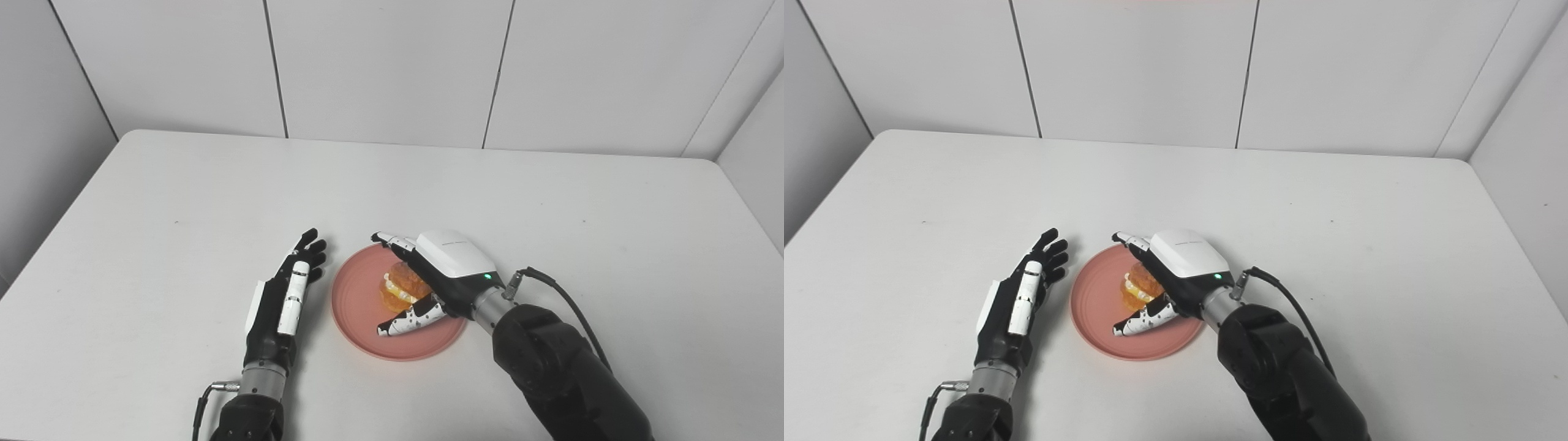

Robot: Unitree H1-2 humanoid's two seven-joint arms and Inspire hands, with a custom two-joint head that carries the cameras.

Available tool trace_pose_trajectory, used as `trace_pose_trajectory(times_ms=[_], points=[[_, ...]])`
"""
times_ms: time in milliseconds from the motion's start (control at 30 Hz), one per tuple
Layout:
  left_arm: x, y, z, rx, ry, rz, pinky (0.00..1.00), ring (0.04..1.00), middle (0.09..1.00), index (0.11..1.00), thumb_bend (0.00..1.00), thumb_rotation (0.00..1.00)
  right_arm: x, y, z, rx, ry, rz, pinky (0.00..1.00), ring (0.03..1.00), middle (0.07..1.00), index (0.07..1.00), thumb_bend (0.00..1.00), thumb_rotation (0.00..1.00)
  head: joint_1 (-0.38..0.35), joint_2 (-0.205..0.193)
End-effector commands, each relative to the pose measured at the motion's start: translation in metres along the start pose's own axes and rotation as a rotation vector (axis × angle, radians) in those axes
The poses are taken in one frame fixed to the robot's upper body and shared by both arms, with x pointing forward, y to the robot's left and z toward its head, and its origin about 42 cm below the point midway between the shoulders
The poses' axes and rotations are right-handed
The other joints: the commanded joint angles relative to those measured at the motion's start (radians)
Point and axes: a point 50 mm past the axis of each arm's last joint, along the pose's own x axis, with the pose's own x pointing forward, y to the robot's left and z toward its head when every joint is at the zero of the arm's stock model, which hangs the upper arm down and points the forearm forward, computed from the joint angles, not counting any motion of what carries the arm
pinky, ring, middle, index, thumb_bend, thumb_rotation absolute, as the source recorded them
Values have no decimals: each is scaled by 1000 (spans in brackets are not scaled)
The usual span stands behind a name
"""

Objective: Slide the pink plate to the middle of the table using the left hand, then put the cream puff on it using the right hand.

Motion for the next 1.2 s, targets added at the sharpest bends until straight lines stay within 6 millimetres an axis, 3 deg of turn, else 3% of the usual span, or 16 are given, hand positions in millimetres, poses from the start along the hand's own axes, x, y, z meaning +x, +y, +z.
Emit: trace_pose_trajectory(times_ms=[0,267,600,767,1000,1033,1167], points=[[0,-1,9,6,-73,5,887,894,894,868,527,1000,-3,-25,10,-52,-77,-104,868,898,922,955,889,548,1,0],[0,-2,10,17,-79,-2,888,894,893,870,519,1000,-14,-38,9,-21,-90,-186,906,935,963,1000,930,760,3,1],[-2,-3,8,34,-77,-28,892,898,902,886,505,1000,-40,-50,-16,162,-35,-394,930,980,1000,1000,887,941,2,0],[-2,-4,10,45,-74,-30,888,893,898,882,502,1000,-54,-38,-33,314,9,-482,868,960,1000,1000,824,991,4,-1],[-2,-3,10,54,-74,-38,886,890,897,883,490,1000,-71,-12,-44,526,61,-512,865,943,979,970,726,1000,6,-1],[-2,-2,9,57,-74,-40,886,890,898,882,493,1000,-73,-7,-45,553,67,-510,871,942,976,965,663,1000,6,-1],[-3,-2,11,53,-67,-42,888,890,899,881,493,1000,-76,11,-49,643,100,-500,878,934,952,948,571,1000,7,1]])
